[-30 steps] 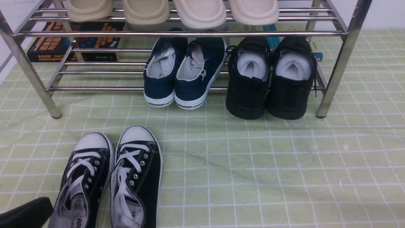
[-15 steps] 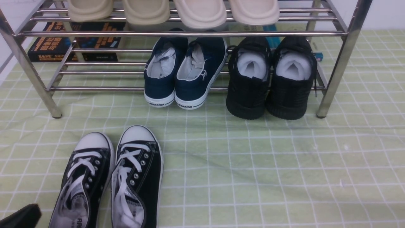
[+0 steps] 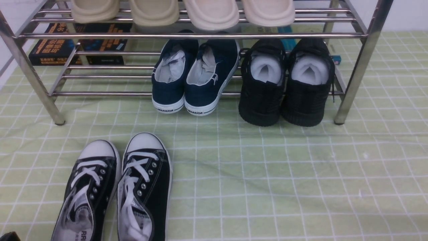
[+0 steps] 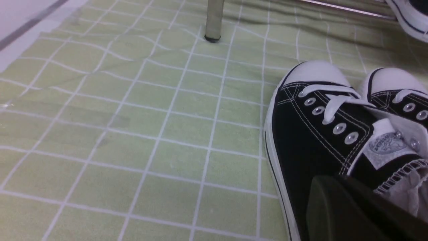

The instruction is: Take the shoes off the shelf with your hand from the green coffee tablecloth.

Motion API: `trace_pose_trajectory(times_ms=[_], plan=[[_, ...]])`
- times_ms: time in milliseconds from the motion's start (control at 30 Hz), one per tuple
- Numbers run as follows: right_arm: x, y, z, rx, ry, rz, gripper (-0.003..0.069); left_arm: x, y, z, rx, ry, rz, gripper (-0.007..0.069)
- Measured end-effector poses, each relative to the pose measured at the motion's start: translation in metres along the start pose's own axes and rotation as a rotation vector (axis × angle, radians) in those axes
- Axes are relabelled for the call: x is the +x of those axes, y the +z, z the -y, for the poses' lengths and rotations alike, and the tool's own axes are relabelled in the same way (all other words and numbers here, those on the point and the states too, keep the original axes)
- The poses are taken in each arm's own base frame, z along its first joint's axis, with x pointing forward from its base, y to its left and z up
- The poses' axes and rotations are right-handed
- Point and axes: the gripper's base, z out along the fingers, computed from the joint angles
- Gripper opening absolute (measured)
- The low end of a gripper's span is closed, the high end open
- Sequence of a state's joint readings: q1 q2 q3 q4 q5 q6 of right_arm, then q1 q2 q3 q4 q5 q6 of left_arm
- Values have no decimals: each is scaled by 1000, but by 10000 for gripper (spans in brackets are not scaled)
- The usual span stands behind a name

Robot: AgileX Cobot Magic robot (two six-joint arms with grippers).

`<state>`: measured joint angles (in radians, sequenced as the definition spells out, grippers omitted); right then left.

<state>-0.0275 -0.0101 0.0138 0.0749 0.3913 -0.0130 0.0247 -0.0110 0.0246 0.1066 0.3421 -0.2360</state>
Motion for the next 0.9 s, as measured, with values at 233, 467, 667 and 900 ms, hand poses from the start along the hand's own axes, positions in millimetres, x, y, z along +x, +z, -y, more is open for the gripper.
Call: trace_pose_trajectory(times_ms=[233, 467, 667, 900], plan=[[0, 0, 0, 0, 0, 0, 237, 1, 0, 0, -4, 5, -12, 29], [0, 0, 0, 0, 0, 0, 237, 1, 0, 0, -4, 6, -12, 33], [0, 0, 0, 0, 0, 0, 237, 1, 0, 0, -6, 9, -12, 38], [0, 0, 0, 0, 0, 0, 237, 1, 0, 0, -6, 9, -13, 47]])
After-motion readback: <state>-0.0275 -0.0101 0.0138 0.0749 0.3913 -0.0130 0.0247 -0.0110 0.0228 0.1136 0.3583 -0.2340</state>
